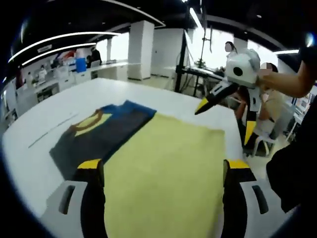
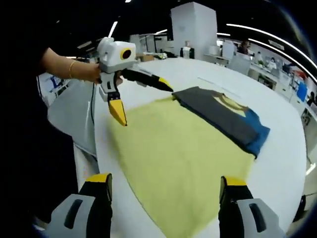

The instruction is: Fold the garment on the visible template until the final outline fits inside the template.

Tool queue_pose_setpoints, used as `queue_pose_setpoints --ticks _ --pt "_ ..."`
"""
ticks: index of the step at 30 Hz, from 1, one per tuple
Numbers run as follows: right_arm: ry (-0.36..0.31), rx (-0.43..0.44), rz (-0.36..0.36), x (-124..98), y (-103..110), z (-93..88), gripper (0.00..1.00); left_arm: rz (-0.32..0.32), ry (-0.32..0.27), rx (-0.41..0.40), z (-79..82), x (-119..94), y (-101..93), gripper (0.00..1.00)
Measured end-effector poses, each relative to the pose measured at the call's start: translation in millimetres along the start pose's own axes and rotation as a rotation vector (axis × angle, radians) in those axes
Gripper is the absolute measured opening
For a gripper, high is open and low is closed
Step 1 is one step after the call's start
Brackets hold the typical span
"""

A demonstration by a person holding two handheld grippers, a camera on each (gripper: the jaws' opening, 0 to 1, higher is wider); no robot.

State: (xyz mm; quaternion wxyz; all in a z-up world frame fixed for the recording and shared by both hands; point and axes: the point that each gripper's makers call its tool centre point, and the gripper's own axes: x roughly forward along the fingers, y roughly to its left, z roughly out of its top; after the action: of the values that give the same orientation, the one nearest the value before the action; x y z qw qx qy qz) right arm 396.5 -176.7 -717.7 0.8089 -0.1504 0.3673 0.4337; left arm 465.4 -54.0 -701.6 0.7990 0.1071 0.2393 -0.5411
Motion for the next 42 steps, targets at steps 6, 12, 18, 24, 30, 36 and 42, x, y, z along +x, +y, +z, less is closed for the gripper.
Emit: queue_pose_setpoints --ticks 6,12,18,24,30,36,42 --pt "0.009 -0.002 0.008 0 4 -9.8 0.83 0.010 0.064 0.055 -29.8 -19 -3.5 0.84" --pt "0.048 -0.022 0.012 1 6 -20.7 0.75 -0.015 0.117 0.059 -51.9 -36 -13.8 0.73" --pt "0.137 -0.055 -0.004 1 2 -38.7 0.63 0.000 0.193 0.052 -74.1 -51 -18.6 0.58" --pt "0.184 -0.070 -0.002 -1 1 -53.0 0.57 -0.042 0.247 0.039 -97.4 -62 -32.3 0.51" --pt "0.263 -0.123 -0.009 -2 -2 -70.8 0.48 -0.062 0.345 0.129 -119.6 -67 -36.9 0.45" --pt "0.324 -0.187 -0.013 -1 -5 -82.5 0.44 -0.045 0.346 0.116 -120.4 -67 -30.8 0.42" --pt "0.344 -0.193 -0.011 -2 -9 -88.7 0.38 -0.033 0.374 0.170 -126.1 -67 -26.9 0.37"
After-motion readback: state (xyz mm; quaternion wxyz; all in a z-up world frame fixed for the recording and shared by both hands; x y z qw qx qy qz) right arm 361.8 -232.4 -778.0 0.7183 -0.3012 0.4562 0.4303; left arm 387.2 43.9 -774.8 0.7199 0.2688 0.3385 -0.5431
